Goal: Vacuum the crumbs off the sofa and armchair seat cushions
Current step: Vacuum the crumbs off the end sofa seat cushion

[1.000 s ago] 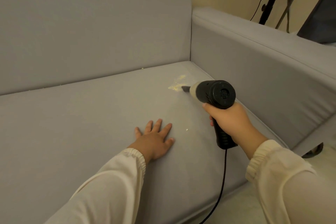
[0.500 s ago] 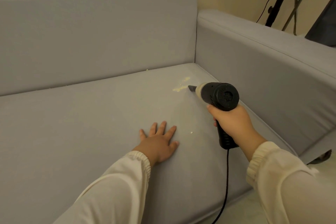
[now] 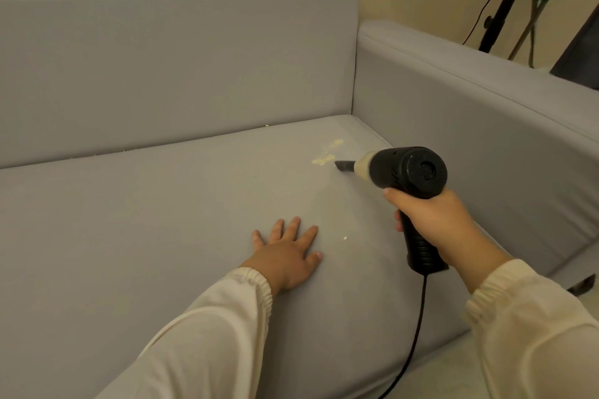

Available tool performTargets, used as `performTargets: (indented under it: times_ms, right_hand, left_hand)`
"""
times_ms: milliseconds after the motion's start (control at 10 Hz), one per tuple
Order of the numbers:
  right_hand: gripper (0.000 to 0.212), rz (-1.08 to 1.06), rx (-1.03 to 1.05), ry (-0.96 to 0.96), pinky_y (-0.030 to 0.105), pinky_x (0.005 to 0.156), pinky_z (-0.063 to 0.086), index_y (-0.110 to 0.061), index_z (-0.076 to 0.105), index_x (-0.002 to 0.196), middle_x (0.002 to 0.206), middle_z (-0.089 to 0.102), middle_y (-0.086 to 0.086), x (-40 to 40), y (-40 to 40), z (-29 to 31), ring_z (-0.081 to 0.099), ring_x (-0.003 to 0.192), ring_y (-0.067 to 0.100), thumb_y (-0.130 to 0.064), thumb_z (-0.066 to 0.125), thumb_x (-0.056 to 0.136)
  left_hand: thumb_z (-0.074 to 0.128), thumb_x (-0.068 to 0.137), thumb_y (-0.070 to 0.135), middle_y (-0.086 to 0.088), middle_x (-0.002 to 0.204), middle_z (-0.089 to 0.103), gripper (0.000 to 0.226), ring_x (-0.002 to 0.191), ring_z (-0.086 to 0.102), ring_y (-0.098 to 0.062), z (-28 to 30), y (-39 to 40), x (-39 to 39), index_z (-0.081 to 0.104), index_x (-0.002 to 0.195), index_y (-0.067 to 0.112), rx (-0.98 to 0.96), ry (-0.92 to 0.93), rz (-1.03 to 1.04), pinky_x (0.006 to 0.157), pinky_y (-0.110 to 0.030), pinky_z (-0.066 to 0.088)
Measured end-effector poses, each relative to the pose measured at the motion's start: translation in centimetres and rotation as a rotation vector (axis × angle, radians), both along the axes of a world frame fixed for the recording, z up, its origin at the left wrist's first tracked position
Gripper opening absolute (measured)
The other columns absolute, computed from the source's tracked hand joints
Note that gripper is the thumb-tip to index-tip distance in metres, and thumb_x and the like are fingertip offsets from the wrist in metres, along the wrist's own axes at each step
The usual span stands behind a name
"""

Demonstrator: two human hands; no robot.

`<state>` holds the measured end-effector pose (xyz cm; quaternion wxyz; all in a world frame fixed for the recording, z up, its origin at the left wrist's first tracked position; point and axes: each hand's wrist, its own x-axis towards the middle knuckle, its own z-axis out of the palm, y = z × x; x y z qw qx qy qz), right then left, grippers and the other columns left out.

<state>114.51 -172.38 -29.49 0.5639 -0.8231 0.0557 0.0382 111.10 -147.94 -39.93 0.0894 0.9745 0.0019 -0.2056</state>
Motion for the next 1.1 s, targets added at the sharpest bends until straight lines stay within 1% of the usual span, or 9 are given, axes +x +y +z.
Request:
performTargets:
  times_ms: [100, 200, 300, 400, 500, 600, 800, 1000, 1100]
  right_hand:
    - [0.026, 0.014, 0.006, 0.023, 0.046, 0.078, 0.064, -0.011, 0.075, 0.098, 0.078, 0.077, 0.014, -0.5, -0.8, -0.3, 0.074, 0.069, 0.027, -0.033, 0.082, 0.089]
    - [0.031, 0.034, -0.048, 0.001, 0.045, 0.08, 0.063, -0.007, 0.076, 0.092, 0.075, 0.077, 0.013, -0.8, -0.6, -0.8, 0.076, 0.074, 0.032, -0.037, 0.081, 0.089]
    - [0.032, 0.012, -0.052, -0.019, 0.039, 0.076, 0.061, -0.005, 0.076, 0.089, 0.076, 0.077, 0.014, -0.6, 0.4, -1.1, 0.076, 0.075, 0.03, -0.037, 0.081, 0.089]
    - [0.027, -0.019, -0.025, -0.035, 0.032, 0.067, 0.058, -0.011, 0.075, 0.089, 0.077, 0.076, 0.013, 0.0, 1.7, -1.4, 0.072, 0.068, 0.022, -0.037, 0.082, 0.089]
    - [0.025, -0.039, 0.034, -0.023, 0.029, 0.064, 0.055, -0.012, 0.074, 0.093, 0.077, 0.072, 0.009, 0.6, 2.8, -1.9, 0.069, 0.066, 0.018, -0.035, 0.083, 0.088]
    - [0.027, -0.033, 0.061, 0.004, 0.03, 0.064, 0.056, -0.01, 0.073, 0.096, 0.078, 0.07, 0.007, 0.9, 3.5, -2.4, 0.069, 0.066, 0.018, -0.033, 0.084, 0.088]
    - [0.027, -0.017, 0.106, 0.026, 0.032, 0.067, 0.058, -0.007, 0.073, 0.1, 0.079, 0.071, 0.011, 0.4, 3.1, -1.8, 0.069, 0.067, 0.02, -0.031, 0.082, 0.091]
    - [0.027, -0.011, 0.025, 0.006, 0.034, 0.069, 0.06, -0.005, 0.075, 0.092, 0.076, 0.075, 0.014, -0.7, 2.3, -1.1, 0.07, 0.064, 0.02, -0.031, 0.082, 0.089]
    - [0.03, 0.028, -0.005, 0.018, 0.03, 0.064, 0.054, -0.004, 0.075, 0.087, 0.076, 0.077, 0.014, -1.1, 2.3, -1.2, 0.07, 0.062, 0.018, -0.034, 0.081, 0.09]
  left_hand:
    - [0.02, 0.104, 0.067, 0.008, 0.173, -0.016, 0.066, 0.159, -0.015, -0.026, 0.1, -0.2, -0.1, -0.003, 0.163, 0.048, 0.001, 0.0, 0.002, 0.12, -0.07, -0.005]
    - [0.02, 0.104, 0.067, 0.008, 0.173, -0.016, 0.066, 0.159, -0.015, -0.026, 0.1, -0.2, -0.1, -0.004, 0.163, 0.048, -0.001, -0.001, 0.002, 0.12, -0.07, -0.006]
    - [0.02, 0.104, 0.067, 0.008, 0.173, -0.016, 0.066, 0.159, -0.015, -0.026, 0.2, -0.3, -0.1, -0.004, 0.163, 0.048, -0.001, -0.004, 0.005, 0.12, -0.07, -0.006]
    - [0.02, 0.104, 0.067, 0.008, 0.173, -0.016, 0.066, 0.159, -0.015, -0.026, 0.1, -0.3, -0.2, -0.004, 0.162, 0.048, 0.003, -0.004, 0.004, 0.12, -0.07, -0.006]
    - [0.021, 0.104, 0.067, 0.008, 0.173, -0.016, 0.066, 0.159, -0.015, -0.026, 0.1, -0.2, -0.3, -0.004, 0.162, 0.049, 0.001, -0.01, 0.004, 0.12, -0.07, -0.007]
    - [0.021, 0.104, 0.068, 0.008, 0.173, -0.016, 0.066, 0.159, -0.015, -0.026, 0.0, -0.1, -0.1, -0.003, 0.162, 0.049, -0.009, -0.008, 0.006, 0.12, -0.07, -0.007]
    - [0.021, 0.104, 0.067, 0.008, 0.173, -0.016, 0.066, 0.159, -0.015, -0.026, 0.1, -0.2, 0.0, -0.003, 0.163, 0.049, -0.004, 0.003, 0.007, 0.12, -0.07, -0.007]
    - [0.022, 0.104, 0.067, 0.008, 0.173, -0.016, 0.067, 0.159, -0.016, -0.026, 0.2, -0.2, -0.2, -0.003, 0.163, 0.049, -0.011, 0.003, 0.009, 0.12, -0.07, -0.007]
    - [0.021, 0.103, 0.068, 0.008, 0.173, -0.017, 0.067, 0.159, -0.017, -0.026, 0.3, -0.2, -0.1, -0.005, 0.163, 0.048, -0.012, 0.01, 0.007, 0.12, -0.07, -0.008]
